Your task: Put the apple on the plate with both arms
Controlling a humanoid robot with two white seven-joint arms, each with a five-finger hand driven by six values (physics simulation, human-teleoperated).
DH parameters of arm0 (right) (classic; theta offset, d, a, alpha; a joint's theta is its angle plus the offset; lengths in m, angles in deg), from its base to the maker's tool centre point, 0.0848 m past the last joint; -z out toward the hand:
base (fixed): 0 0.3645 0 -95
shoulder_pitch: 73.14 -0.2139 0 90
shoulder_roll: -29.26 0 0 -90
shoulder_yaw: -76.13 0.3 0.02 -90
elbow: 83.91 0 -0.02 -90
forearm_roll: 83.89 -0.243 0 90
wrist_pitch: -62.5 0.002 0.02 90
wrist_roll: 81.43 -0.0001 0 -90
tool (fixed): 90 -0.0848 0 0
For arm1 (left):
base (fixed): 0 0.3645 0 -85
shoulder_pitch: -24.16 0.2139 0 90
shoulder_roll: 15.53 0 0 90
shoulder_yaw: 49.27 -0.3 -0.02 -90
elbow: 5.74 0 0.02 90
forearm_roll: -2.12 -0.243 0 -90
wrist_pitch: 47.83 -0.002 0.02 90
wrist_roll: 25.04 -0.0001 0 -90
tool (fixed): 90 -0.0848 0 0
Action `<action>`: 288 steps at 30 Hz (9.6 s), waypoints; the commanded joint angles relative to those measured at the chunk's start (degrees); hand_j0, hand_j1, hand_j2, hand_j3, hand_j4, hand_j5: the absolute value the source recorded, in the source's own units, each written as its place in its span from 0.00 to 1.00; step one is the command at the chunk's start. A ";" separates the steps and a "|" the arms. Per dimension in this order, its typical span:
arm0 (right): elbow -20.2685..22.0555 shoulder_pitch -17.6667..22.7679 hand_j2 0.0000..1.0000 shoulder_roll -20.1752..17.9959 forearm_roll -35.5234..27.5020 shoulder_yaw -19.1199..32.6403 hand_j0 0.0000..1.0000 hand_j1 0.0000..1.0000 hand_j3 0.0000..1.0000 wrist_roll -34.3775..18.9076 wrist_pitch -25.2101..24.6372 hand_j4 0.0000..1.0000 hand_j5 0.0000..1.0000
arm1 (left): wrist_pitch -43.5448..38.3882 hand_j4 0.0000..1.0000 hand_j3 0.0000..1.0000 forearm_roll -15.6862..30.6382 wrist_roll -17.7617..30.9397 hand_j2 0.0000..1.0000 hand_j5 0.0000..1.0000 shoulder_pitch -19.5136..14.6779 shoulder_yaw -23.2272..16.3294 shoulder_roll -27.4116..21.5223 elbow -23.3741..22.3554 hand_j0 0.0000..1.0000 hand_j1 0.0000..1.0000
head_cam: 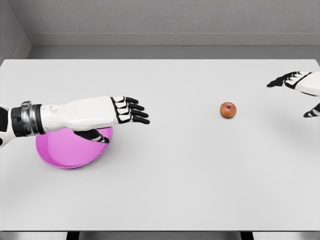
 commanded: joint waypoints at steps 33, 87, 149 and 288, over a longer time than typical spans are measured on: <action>8.29 4.57 1.00 6.56 -5.03 0.94 1.00 1.00 1.00 0.02 -0.16 1.00 1.00 | -0.09 1.00 1.00 -0.07 1.32 1.00 1.00 0.26 -0.42 0.28 -0.35 1.00 1.00; -20.62 -9.49 1.00 23.96 -1.78 -13.03 1.00 1.00 1.00 0.02 -2.02 1.00 1.00 | -0.09 1.00 1.00 0.01 3.60 1.00 1.00 0.35 -0.42 0.28 -0.44 1.00 1.00; -26.77 -12.04 0.51 26.34 1.83 -12.68 0.51 0.51 0.51 0.02 -0.16 0.51 0.51 | -0.09 1.00 1.00 0.01 3.60 1.00 1.00 0.44 -0.51 0.28 -0.35 1.00 1.00; -6.21 -3.25 1.00 18.87 -1.25 6.31 1.00 1.00 1.00 0.02 -0.16 1.00 1.00 | -0.09 0.83 0.83 -17.13 14.33 0.83 0.83 -10.90 -9.21 37.20 -33.75 0.83 0.83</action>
